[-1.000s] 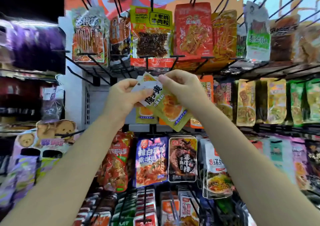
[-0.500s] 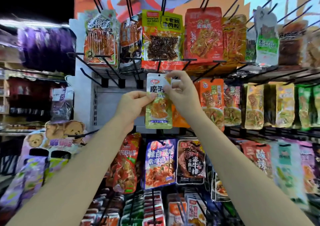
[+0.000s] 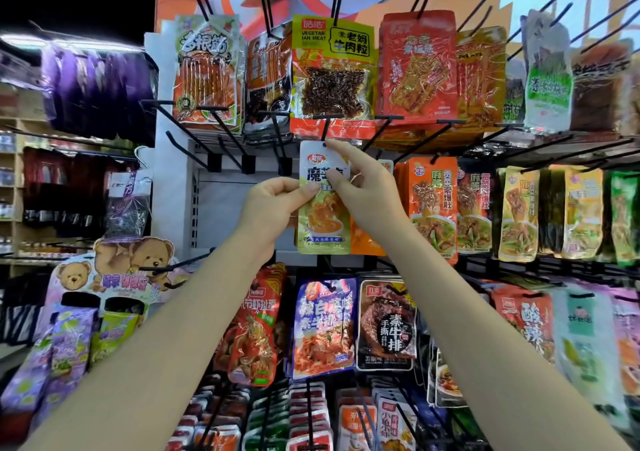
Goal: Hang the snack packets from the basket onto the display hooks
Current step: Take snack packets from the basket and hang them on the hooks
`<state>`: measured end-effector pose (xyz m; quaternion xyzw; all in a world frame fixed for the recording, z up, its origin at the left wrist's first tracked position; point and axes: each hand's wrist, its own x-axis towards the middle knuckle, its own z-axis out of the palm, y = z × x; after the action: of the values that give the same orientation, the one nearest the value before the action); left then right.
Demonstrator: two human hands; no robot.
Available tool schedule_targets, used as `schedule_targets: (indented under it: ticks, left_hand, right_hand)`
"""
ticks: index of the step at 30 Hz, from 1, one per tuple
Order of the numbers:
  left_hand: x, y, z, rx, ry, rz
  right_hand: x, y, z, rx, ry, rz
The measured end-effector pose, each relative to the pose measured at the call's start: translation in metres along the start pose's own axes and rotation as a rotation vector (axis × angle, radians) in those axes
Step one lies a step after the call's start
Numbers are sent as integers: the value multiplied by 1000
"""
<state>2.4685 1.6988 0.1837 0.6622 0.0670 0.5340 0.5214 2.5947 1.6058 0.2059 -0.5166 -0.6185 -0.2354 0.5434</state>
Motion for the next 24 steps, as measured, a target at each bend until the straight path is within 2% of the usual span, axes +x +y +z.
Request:
schedule_targets:
  ticks: [5, 15, 24]
  left_hand:
    - [-3, -4, -1, -1, 0, 2]
    - [-4, -2, 1, -31, -2, 32]
    - [4, -8, 3, -28, 24, 6]
  right_hand:
    - [-2, 9, 2, -95, 8, -14]
    - [0, 9, 2, -120, 53, -54]
    - [8, 11, 4, -155, -1, -3]
